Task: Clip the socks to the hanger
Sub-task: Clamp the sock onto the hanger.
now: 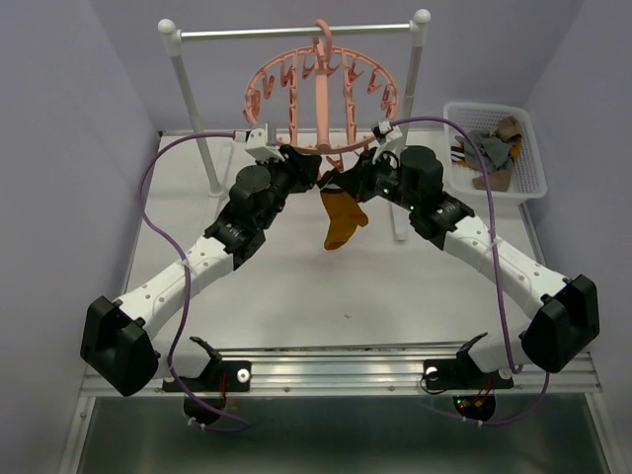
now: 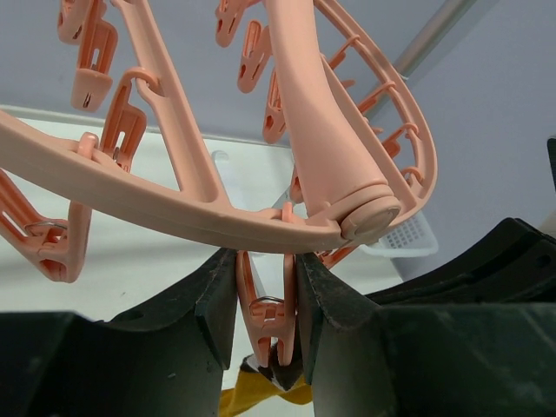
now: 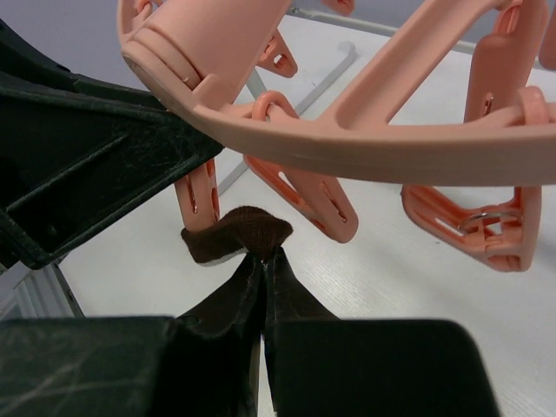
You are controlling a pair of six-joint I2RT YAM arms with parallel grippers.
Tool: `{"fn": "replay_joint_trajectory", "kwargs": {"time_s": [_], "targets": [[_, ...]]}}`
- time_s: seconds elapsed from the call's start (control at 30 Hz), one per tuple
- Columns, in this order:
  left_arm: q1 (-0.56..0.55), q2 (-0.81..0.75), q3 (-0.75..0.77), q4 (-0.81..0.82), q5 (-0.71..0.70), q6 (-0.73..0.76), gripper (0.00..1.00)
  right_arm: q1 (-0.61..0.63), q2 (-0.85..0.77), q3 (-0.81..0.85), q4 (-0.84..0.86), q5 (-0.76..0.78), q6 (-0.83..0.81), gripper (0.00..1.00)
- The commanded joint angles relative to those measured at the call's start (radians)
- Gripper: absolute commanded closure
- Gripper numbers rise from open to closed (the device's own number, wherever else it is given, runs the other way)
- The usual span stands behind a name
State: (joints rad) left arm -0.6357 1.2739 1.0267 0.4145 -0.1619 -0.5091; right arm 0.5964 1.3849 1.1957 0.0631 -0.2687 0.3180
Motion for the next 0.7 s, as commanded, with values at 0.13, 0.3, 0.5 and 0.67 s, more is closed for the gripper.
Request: {"fn": "replay_joint_trajectory", "kwargs": {"time_s": [0.13, 0.3, 0.5, 0.67], "targets": [[-0.004, -0.041, -0.01, 0.081, 0.009, 0.035, 1.0, 0.006, 0.032, 0.08, 0.078, -0.107, 0.05, 0.99], [-0.004, -0.036, -0.014, 0.092, -0.021, 0.032, 1.0, 0.006, 0.037, 0.077, 0.087, -0.17, 0.084, 0.99], [-0.004, -0.036, -0.025, 0.112, -0.015, 0.05, 1.0, 0.016, 0.025, 0.079, 0.087, -0.159, 0.128, 0.99], [-0.002, -0.048, -0.046, 0.138, 0.027, 0.063, 1.0, 0.016, 0.045, 0.099, 0.064, -0.097, 0.142, 0.99]]}}
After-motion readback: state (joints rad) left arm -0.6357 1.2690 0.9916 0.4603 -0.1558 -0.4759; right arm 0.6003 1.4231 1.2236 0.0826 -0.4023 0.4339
